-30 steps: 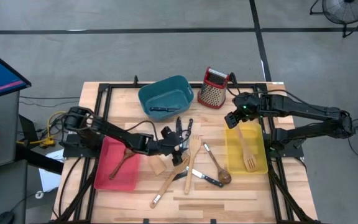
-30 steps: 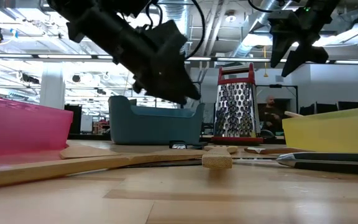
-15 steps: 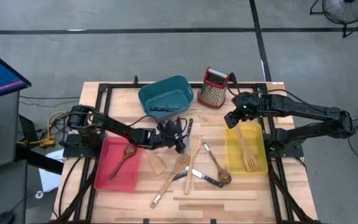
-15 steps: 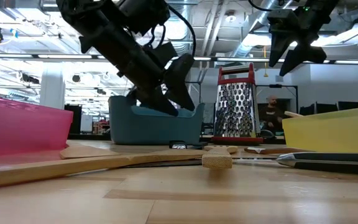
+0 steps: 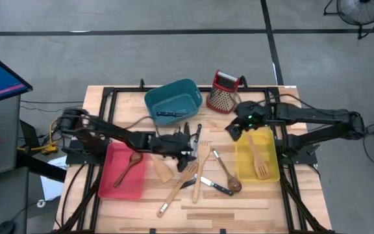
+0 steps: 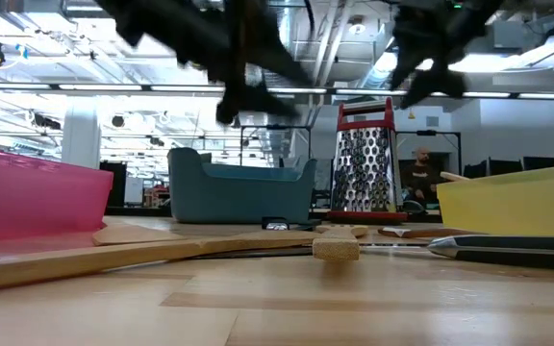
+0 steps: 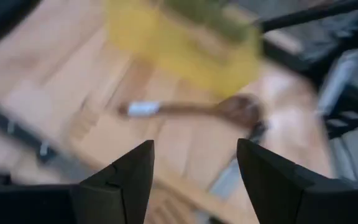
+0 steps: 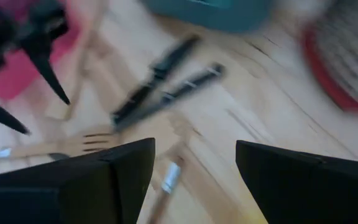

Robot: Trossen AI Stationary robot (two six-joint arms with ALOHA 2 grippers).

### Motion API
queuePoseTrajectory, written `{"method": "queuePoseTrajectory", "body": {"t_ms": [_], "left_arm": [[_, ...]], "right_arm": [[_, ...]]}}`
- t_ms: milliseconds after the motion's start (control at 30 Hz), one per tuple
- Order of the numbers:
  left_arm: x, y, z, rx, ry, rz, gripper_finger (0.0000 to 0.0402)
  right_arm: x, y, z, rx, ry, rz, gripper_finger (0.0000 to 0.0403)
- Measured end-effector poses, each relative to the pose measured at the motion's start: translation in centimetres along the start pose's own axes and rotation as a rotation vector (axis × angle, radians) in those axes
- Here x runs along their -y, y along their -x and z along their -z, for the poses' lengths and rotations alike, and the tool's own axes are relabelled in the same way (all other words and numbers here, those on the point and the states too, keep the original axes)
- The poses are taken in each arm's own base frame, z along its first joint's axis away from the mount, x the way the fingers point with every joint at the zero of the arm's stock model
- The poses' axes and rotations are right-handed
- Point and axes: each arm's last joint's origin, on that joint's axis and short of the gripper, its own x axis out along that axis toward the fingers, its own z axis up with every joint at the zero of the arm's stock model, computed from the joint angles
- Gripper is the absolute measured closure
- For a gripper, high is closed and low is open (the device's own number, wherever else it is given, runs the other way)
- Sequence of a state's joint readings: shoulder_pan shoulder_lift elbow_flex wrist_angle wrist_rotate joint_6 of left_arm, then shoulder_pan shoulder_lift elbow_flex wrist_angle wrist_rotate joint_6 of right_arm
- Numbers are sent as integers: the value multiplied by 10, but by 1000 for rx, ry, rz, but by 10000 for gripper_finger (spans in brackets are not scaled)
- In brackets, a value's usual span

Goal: Pick & Place Kitchen Items
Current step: Put the black table knife into the blue bin

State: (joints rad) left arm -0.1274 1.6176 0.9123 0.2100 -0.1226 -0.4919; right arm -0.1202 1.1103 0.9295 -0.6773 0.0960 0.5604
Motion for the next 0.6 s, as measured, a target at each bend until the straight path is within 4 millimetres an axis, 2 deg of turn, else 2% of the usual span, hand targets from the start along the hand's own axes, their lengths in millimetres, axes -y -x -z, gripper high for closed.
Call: {"method": "queuePoseTrajectory", "body": {"t_ms": [167,300,467,600], "left_arm": [[20,61,-42,200,-121,102,196],[30,112,-64,346,-181,172,198],[36,163,-78,488,-238,232,198],[37,190,-82,566,-275,262,198]], "right_arm": [[-33,-41,-4,24,285,-98,177],[-53,-76,-8,-16,438,-98,191],[-64,-120,-16,-117,445,-39,210],[-63,-143,-21,-248,615,10,218]]}}
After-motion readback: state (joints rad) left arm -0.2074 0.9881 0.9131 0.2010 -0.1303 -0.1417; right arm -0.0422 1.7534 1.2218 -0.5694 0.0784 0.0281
